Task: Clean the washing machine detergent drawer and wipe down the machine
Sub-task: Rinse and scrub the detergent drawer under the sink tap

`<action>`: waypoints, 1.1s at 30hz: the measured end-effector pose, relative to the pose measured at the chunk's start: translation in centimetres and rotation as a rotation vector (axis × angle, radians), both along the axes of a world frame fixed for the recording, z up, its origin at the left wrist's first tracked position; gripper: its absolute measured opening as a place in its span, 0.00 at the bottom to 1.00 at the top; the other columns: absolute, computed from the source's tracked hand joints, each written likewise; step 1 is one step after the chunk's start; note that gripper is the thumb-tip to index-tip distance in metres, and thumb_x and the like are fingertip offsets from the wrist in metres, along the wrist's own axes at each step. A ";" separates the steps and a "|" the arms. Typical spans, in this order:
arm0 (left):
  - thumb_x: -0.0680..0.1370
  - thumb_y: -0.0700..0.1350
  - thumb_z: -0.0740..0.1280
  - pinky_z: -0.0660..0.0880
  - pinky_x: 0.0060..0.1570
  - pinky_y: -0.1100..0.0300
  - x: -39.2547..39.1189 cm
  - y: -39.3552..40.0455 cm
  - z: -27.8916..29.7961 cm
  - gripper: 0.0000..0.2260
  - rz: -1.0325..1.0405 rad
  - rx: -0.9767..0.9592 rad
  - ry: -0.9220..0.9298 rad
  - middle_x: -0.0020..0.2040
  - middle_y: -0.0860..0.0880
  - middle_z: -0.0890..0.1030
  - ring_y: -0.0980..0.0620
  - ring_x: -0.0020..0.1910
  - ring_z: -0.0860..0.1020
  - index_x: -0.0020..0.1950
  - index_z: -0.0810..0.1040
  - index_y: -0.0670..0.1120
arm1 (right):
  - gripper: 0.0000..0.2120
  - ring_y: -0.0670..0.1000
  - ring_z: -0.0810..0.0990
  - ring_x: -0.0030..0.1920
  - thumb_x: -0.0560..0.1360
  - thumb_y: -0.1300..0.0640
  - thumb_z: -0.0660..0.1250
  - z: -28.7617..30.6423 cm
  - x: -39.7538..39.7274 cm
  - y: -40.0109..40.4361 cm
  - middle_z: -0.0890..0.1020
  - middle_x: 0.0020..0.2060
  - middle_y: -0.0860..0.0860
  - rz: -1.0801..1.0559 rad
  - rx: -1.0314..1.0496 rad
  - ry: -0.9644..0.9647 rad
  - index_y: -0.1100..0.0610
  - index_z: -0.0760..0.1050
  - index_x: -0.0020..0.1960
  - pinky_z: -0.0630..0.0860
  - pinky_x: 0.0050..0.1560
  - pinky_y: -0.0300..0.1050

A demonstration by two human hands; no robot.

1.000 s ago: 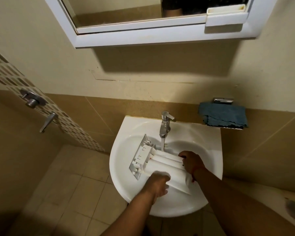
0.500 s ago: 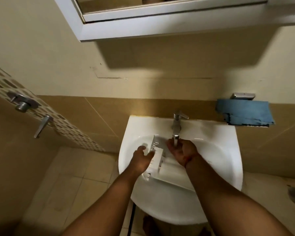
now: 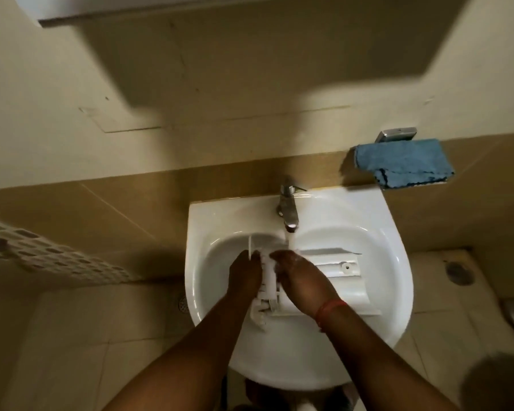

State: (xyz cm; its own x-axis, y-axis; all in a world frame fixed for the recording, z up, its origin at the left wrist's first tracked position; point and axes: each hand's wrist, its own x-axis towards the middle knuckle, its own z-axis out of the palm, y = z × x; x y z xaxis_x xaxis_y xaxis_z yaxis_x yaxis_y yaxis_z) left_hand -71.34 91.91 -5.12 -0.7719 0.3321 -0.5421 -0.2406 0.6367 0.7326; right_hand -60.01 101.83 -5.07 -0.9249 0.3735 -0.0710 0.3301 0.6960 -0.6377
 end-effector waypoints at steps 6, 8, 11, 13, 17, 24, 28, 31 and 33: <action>0.84 0.49 0.55 0.68 0.44 0.62 0.8 0.5 0.4 0.15 0.039 -0.059 0.193 0.51 0.46 0.78 0.54 0.43 0.75 0.60 0.76 0.41 | 0.27 0.56 0.70 0.71 0.80 0.41 0.53 -1.5 4.2 1.3 0.74 0.69 0.52 -0.319 0.589 -0.286 0.55 0.69 0.73 0.58 0.72 0.63; 0.84 0.49 0.55 0.71 0.49 0.59 1.1 0.4 0.2 0.15 0.066 -0.047 0.206 0.54 0.46 0.78 0.49 0.50 0.77 0.62 0.76 0.43 | 0.27 0.61 0.65 0.73 0.80 0.42 0.51 -2.0 2.1 -0.7 0.69 0.72 0.55 -0.309 0.581 -0.269 0.56 0.67 0.73 0.52 0.73 0.62; 0.84 0.50 0.55 0.74 0.56 0.51 1.0 -0.3 -0.1 0.15 0.093 -0.023 0.238 0.53 0.45 0.78 0.46 0.53 0.78 0.61 0.76 0.44 | 0.25 0.60 0.69 0.72 0.80 0.47 0.50 -2.4 -0.3 -1.9 0.70 0.72 0.53 -0.038 0.559 -0.178 0.54 0.70 0.72 0.59 0.73 0.61; 0.84 0.49 0.55 0.73 0.53 0.53 1.0 -0.8 0.0 0.15 0.089 -0.022 0.262 0.51 0.46 0.77 0.48 0.50 0.77 0.60 0.76 0.43 | 0.21 0.58 0.74 0.67 0.79 0.49 0.55 -1.9 0.5 0.6 0.77 0.66 0.54 -0.028 0.587 -0.133 0.53 0.75 0.68 0.65 0.69 0.60; 0.84 0.49 0.55 0.72 0.54 0.56 1.7 -0.9 0.9 0.14 0.064 -0.034 0.367 0.51 0.46 0.76 0.49 0.51 0.76 0.61 0.75 0.43 | 0.19 0.61 0.81 0.50 0.77 0.48 0.55 -0.3 2.2 5.9 0.82 0.50 0.57 -0.285 0.657 -0.282 0.56 0.80 0.53 0.68 0.64 0.63; 0.84 0.52 0.55 0.77 0.56 0.47 2.0 -0.9 1.1 0.15 0.134 -0.023 0.405 0.50 0.47 0.77 0.47 0.51 0.79 0.61 0.76 0.45 | 0.17 0.61 0.79 0.48 0.77 0.47 0.56 -1.1 -3.3 1.5 0.80 0.54 0.55 0.123 0.554 -0.152 0.51 0.76 0.60 0.74 0.54 0.55; 0.80 0.62 0.50 0.80 0.53 0.46 2.4 -1.3 1.1 0.23 0.151 0.015 0.414 0.48 0.49 0.78 0.48 0.49 0.80 0.62 0.74 0.50 | 0.18 0.55 0.77 0.55 0.79 0.45 0.57 -1.8 0.9 5.2 0.81 0.55 0.52 -0.026 0.542 -0.079 0.51 0.76 0.63 0.68 0.64 0.52; 0.81 0.58 0.52 0.80 0.53 0.47 2.7 -0.9 1.4 0.20 0.139 -0.010 0.426 0.48 0.49 0.77 0.48 0.48 0.80 0.60 0.75 0.47 | 0.19 0.58 0.75 0.60 0.79 0.45 0.55 -1.9 2.8 6.3 0.79 0.59 0.54 -0.299 0.555 -0.193 0.53 0.75 0.62 0.67 0.64 0.57; 0.83 0.52 0.54 0.78 0.55 0.48 2.8 -0.7 1.8 0.15 0.127 -0.015 0.417 0.48 0.49 0.77 0.49 0.49 0.79 0.59 0.75 0.46 | 0.18 0.62 0.73 0.64 0.79 0.48 0.57 -1.8 1.3 3.7 0.78 0.60 0.57 -0.257 0.541 -0.166 0.56 0.75 0.62 0.63 0.69 0.62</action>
